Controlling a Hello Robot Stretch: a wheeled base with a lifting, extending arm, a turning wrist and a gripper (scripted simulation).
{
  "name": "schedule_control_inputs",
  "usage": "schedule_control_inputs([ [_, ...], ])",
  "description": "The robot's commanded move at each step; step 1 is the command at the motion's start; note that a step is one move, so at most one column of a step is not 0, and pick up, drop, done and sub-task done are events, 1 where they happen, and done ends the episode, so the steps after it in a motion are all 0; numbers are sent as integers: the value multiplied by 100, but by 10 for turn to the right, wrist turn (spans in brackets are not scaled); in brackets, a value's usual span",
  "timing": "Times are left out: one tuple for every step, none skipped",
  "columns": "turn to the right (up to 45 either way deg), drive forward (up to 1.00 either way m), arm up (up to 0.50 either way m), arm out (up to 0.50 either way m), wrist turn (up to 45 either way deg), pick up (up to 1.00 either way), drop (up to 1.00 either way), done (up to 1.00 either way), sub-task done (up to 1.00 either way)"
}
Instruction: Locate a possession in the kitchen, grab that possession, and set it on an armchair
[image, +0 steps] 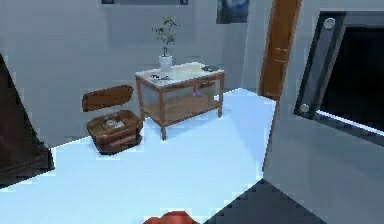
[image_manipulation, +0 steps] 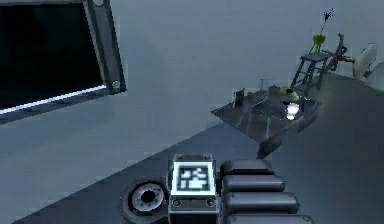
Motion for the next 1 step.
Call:
schedule_control_inputs([
  [60, 0, 0, 0, 0, 0, 0, 0, 0],
])
